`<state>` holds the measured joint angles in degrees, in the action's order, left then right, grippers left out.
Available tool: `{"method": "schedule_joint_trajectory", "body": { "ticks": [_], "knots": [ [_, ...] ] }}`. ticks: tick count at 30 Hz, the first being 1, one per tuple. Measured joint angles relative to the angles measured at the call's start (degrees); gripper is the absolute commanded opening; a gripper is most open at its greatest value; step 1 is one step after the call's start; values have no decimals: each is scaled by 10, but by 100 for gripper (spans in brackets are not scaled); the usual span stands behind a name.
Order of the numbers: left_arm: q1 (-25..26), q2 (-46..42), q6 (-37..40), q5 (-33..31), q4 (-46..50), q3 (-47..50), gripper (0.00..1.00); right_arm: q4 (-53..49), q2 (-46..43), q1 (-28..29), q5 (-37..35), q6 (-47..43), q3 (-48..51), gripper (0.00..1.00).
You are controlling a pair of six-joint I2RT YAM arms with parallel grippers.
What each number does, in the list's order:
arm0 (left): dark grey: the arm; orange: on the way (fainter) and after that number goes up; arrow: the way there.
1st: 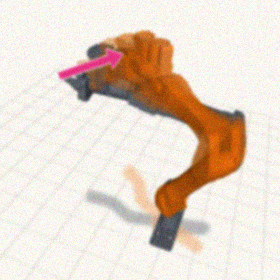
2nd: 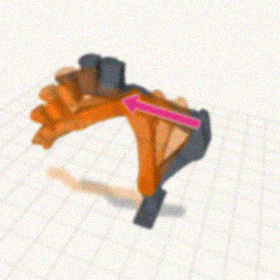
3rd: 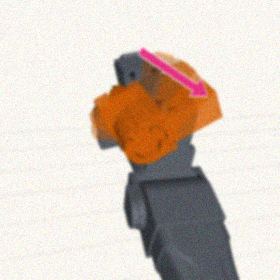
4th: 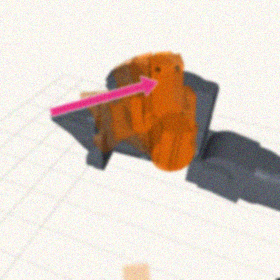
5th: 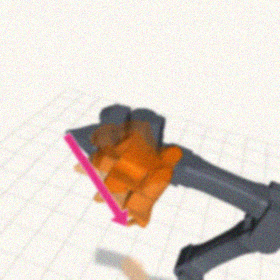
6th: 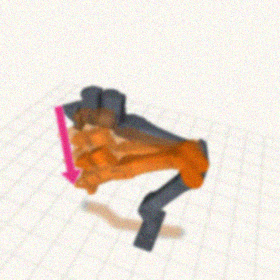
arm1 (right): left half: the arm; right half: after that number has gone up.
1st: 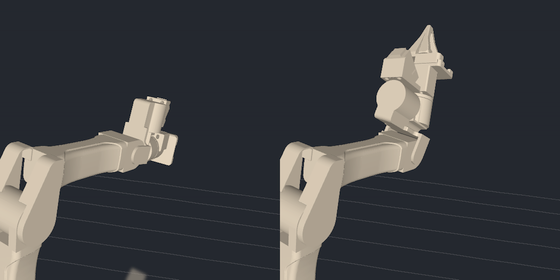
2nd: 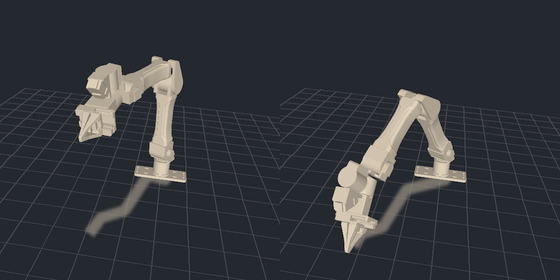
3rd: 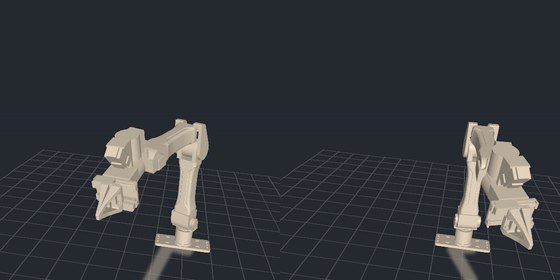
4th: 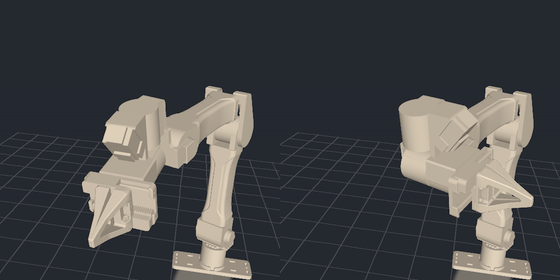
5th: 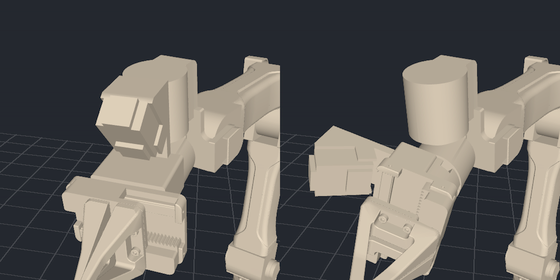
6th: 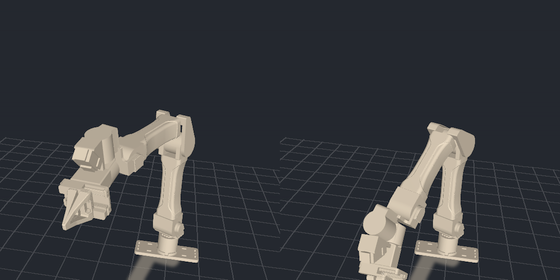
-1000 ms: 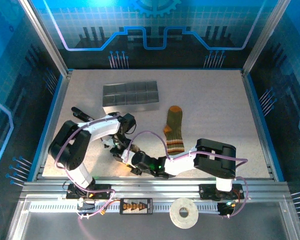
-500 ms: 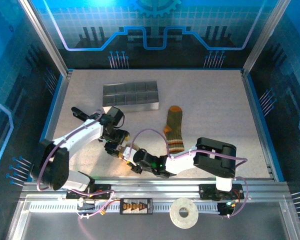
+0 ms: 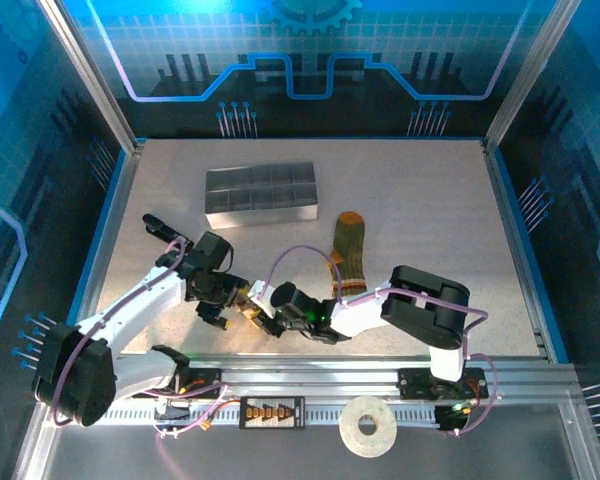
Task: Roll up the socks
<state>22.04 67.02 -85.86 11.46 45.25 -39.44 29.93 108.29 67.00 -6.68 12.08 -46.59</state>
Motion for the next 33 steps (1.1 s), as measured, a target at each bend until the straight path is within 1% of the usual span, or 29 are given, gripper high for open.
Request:
{"method": "schedule_joint_trajectory", "body": {
  "ticks": [2, 6, 10, 16, 22, 26, 30, 31, 33],
  "knots": [
    [12, 0, -8, -3, -20, 4, 73, -3, 4, -11, 22, 5, -7, 0],
    [13, 0, -19, -12, -58, 22, 71, -16, 7, -30, 68, 15, -14, 0],
    [14, 3, -27, -23, -83, 47, 69, -30, 10, -41, 99, 22, -25, 0],
    [20, 59, -25, -24, -136, 57, 68, -41, 23, -59, 138, 39, -44, 0],
    [22, 82, -20, -25, -161, 58, 55, -43, 31, -83, 197, 68, -50, 0],
    [23, 80, -23, -29, -189, 71, 39, -45, 43, -101, 246, 85, -61, 0],
    [22, 94, -21, -32, -180, 61, 23, -66, 52, -111, 278, 94, -77, 0],
    [22, 104, -18, -33, -170, 53, 22, -70, 52, -112, 282, 96, -79, 3],
    [22, 136, -12, -32, -139, 27, 20, -70, 52, -113, 283, 99, -78, 11]
  ]
}}
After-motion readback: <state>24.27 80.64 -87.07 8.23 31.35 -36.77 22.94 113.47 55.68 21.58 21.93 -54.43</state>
